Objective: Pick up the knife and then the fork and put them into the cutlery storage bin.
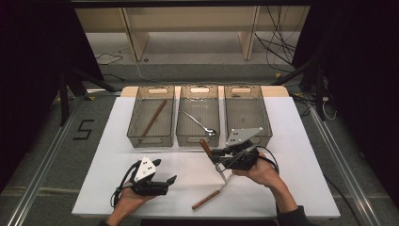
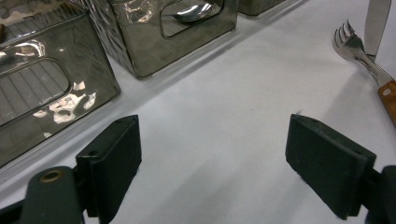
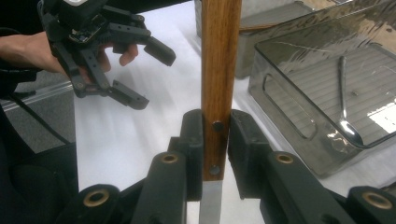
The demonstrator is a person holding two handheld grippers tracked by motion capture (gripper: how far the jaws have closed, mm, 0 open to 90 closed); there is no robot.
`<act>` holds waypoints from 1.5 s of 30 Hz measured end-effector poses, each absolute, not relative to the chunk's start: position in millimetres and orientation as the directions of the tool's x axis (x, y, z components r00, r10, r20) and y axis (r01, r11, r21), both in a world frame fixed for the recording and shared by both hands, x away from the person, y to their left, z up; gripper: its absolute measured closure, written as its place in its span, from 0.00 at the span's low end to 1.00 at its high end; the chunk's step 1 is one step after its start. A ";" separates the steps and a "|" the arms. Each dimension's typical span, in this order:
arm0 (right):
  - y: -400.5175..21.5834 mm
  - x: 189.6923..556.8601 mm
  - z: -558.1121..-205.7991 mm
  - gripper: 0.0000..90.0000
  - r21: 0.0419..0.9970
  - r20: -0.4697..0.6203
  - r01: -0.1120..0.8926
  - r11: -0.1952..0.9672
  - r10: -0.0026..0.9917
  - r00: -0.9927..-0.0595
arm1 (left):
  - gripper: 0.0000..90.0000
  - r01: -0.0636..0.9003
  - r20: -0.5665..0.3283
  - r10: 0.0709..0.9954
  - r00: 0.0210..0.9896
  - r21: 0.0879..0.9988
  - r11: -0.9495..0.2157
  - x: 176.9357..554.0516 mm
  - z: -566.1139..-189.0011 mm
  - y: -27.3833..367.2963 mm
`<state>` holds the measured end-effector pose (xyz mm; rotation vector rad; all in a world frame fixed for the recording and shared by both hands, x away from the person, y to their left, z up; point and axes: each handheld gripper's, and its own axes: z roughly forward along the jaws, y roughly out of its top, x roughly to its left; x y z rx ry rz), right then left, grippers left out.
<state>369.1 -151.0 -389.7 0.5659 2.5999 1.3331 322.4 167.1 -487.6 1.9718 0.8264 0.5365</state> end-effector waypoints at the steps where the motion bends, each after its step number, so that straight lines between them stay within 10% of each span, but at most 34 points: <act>1: -151.6 369.2 -389.4 0.85 0.809 0.028 0.262 0.526 0.410 -0.912 | 0.20 0.337 0.044 0.730 0.682 0.867 -0.367 322.6 -487.5 167.2; 45: -188.5 391.2 -339.2 0.85 0.894 0.081 0.291 0.341 0.516 -0.853 | 0.20 0.350 0.025 0.738 0.674 0.869 -0.349 322.8 -487.2 168.7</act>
